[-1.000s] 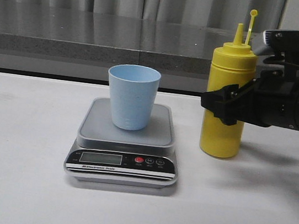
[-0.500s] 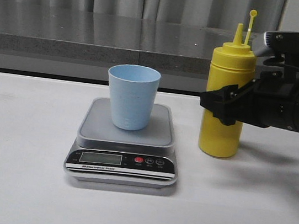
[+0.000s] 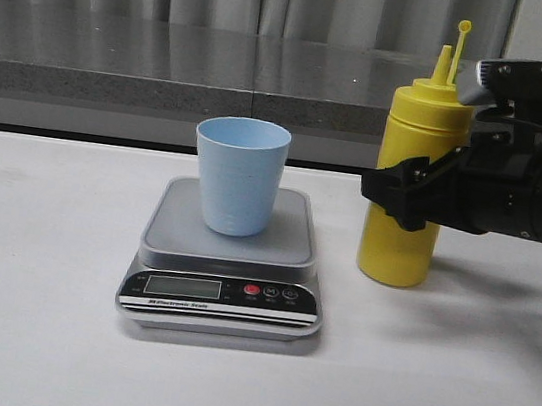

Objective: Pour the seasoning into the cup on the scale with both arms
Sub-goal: 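Lower the upright bottle back onto the table beside the scale, then open the right gripper and withdraw it from the bottle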

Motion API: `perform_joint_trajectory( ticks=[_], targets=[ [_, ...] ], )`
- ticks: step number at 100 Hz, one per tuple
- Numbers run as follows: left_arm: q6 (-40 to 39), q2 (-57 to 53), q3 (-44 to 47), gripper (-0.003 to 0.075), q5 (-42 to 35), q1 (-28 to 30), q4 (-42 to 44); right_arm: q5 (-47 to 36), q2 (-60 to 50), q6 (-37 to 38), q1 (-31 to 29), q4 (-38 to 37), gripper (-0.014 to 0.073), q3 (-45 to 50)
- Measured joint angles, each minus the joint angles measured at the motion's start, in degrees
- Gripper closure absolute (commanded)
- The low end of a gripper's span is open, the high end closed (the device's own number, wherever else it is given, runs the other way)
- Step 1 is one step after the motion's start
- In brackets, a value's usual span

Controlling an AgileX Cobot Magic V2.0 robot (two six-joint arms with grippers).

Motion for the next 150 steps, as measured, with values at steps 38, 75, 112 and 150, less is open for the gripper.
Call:
perform_joint_trajectory(
  ticks=[38,75,112,150],
  targets=[
    [0.00,0.00,0.00,0.0738,0.00,0.00,0.00,0.09,0.22,0.00,0.00,0.00,0.0018,0.00],
    [0.00,0.00,0.00,0.0738,0.00,0.00,0.00,0.09,0.22,0.00,0.00,0.00,0.0018,0.00],
    [0.00,0.00,0.00,0.0738,0.00,0.00,0.00,-0.86,-2.79,0.00,-0.77,0.10,0.0018,3.93],
    [0.00,0.00,0.00,0.0738,0.00,0.00,0.00,-2.64,-6.69,0.00,-1.18,1.35,0.0018,9.21]
  ],
)
